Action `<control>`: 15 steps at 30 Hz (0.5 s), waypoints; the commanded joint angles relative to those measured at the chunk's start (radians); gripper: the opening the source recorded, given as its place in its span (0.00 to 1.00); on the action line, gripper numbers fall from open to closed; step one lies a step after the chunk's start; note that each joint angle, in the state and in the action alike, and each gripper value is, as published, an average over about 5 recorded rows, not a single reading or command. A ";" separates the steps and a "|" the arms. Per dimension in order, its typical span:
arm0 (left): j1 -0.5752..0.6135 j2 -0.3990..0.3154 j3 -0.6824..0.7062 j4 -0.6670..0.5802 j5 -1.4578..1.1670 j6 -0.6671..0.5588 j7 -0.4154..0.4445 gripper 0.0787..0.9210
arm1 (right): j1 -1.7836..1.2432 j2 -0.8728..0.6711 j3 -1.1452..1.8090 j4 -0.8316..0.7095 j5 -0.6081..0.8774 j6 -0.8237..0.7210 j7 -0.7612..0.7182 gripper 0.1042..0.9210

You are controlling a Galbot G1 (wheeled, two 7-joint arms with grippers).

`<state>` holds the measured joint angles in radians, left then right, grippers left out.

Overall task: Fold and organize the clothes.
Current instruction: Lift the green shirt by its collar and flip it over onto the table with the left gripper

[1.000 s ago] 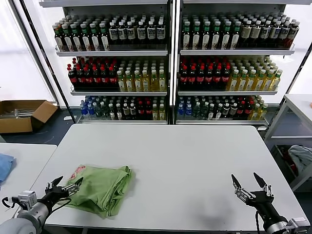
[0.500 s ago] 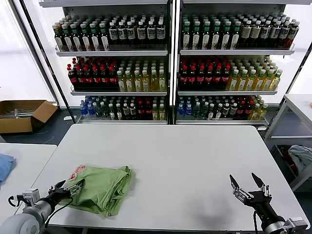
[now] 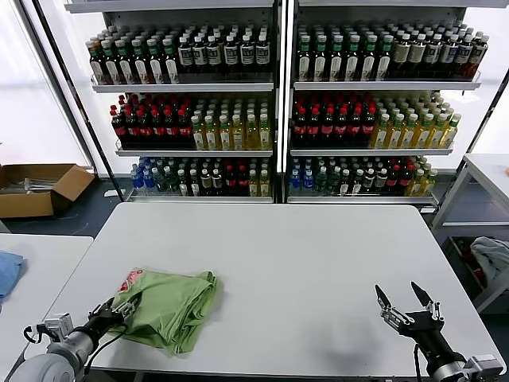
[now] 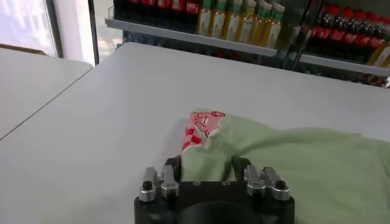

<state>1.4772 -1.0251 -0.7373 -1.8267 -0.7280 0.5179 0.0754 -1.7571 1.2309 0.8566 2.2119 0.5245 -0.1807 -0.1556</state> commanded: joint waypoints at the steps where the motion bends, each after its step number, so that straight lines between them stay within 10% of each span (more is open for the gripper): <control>1: 0.009 -0.026 -0.001 0.010 0.010 -0.029 -0.022 0.46 | 0.000 -0.001 0.001 0.000 0.000 0.001 0.000 0.88; 15: 0.040 -0.069 -0.181 -0.089 0.031 -0.116 -0.128 0.04 | 0.017 0.001 -0.011 -0.004 0.001 0.001 0.000 0.88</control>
<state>1.5097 -1.0831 -0.7810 -1.8560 -0.7066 0.4499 0.0035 -1.7443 1.2325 0.8482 2.2104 0.5244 -0.1792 -0.1564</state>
